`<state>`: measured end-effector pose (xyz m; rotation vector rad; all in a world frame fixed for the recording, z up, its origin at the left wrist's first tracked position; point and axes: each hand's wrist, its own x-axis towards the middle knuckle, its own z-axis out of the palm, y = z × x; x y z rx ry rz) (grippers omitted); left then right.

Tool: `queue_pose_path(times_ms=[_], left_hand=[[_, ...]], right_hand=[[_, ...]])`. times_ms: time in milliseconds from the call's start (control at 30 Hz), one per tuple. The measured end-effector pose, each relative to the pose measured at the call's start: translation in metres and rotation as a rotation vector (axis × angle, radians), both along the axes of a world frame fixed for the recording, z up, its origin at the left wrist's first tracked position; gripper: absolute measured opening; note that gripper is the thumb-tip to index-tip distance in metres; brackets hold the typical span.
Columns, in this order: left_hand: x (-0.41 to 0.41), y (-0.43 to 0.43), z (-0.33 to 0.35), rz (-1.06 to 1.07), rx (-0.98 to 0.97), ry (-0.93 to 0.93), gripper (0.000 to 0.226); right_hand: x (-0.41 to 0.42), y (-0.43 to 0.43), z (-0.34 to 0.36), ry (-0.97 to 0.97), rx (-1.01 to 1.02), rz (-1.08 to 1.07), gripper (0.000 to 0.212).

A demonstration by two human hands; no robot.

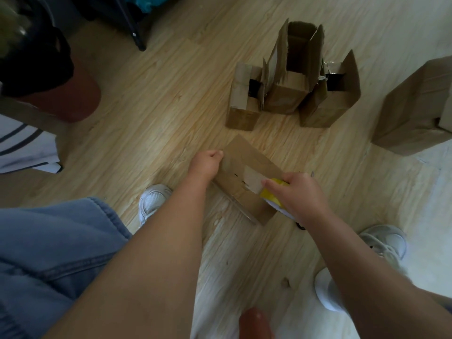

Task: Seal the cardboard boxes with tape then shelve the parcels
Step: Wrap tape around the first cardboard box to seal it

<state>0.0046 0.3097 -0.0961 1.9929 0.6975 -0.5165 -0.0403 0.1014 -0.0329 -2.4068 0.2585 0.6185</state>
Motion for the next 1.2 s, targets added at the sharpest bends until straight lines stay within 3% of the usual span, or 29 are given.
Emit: queue_pose_path(times_ms=[100,267,433,700,800,867,933,1033,1200], left_hand=[[-0.001,0.010,0.000,-0.081,-0.094,0.083,0.046],[0.001,0.009,0.000,-0.216,0.155,0.085,0.052],[-0.013,0.003,0.004,-0.174,0.094,-0.020,0.043],[-0.007,-0.007,0.006,-0.270,0.382,0.041,0.045],[-0.014,-0.015,0.014,-0.254,0.568,-0.085,0.043],[-0.019,-0.021,0.016,-0.327,0.686,-0.256,0.026],[-0.023,-0.025,0.014,-0.421,0.656,-0.350,0.016],[-0.030,-0.027,0.012,-0.459,0.556,-0.334,0.023],[-0.050,-0.033,0.013,-0.580,0.563,-0.265,0.040]], right_hand=[[0.000,-0.001,-0.001,0.012,-0.002,-0.003,0.054],[0.003,0.001,-0.003,0.015,-0.010,0.006,0.052],[0.003,0.000,0.000,0.015,0.008,0.049,0.057],[-0.006,-0.016,-0.002,0.035,0.132,0.046,0.055],[-0.006,-0.020,-0.007,0.002,0.172,-0.007,0.060],[-0.004,-0.018,-0.008,0.008,0.135,-0.005,0.059],[-0.003,-0.013,-0.008,0.023,0.059,0.030,0.058],[-0.005,-0.012,-0.007,0.025,0.000,0.035,0.059],[-0.005,-0.006,-0.003,0.025,-0.065,0.044,0.060]])
